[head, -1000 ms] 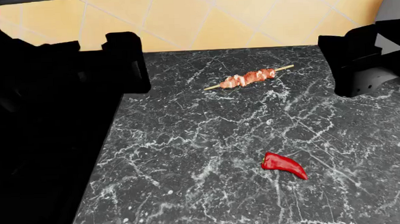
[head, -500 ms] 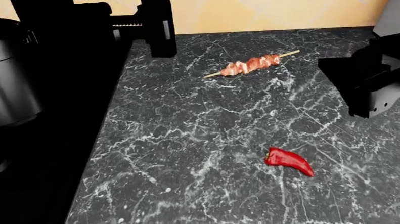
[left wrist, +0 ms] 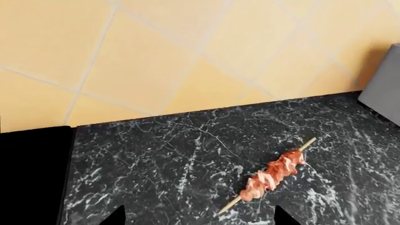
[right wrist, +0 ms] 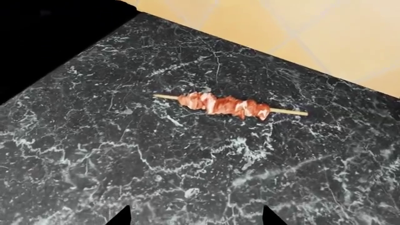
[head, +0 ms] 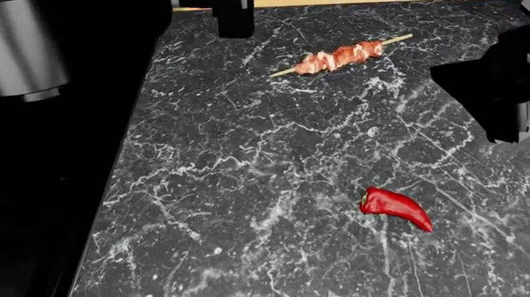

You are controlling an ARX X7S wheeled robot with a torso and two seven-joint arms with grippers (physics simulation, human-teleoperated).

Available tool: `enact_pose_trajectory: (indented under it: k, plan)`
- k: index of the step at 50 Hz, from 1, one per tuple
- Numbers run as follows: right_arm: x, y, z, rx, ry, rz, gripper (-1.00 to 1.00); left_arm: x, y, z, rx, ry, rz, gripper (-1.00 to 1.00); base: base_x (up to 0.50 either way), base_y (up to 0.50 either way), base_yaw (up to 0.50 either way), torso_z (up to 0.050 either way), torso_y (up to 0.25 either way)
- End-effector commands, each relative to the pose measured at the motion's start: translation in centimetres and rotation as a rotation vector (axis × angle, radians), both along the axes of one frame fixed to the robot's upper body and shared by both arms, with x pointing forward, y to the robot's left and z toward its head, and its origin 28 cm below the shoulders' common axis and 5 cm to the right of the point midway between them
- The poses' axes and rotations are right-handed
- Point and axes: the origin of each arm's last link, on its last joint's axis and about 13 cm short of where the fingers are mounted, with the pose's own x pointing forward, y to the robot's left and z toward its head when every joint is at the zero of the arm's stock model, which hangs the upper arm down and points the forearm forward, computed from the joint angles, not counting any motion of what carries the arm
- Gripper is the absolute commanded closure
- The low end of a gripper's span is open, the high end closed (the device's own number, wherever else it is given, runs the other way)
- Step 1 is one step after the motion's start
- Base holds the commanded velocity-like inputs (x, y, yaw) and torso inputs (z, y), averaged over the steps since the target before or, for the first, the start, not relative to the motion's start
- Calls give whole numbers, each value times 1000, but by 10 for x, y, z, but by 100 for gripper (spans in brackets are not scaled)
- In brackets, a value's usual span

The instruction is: Place both pans onto different burners. Then place the chili pepper and the skewer on different pans.

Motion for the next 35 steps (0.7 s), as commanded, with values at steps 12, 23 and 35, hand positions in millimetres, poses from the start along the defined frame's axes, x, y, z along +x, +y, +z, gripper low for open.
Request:
enact_pose_trajectory:
  k: [12, 23, 35]
  plan:
    - [2, -1, 11, -85, 56, 77, -100, 56, -38, 5, 166, 47, -284, -100, 0, 0, 0, 0, 0]
    - [-6, -1, 10, -66, 44, 83, -100, 71, -50, 1, 282, 86, -344, -100, 0, 0, 0, 0, 0]
    - [-6, -2, 13, -61, 47, 89, -100, 74, -60, 0, 385, 58, -342, -100, 0, 0, 0, 0, -86]
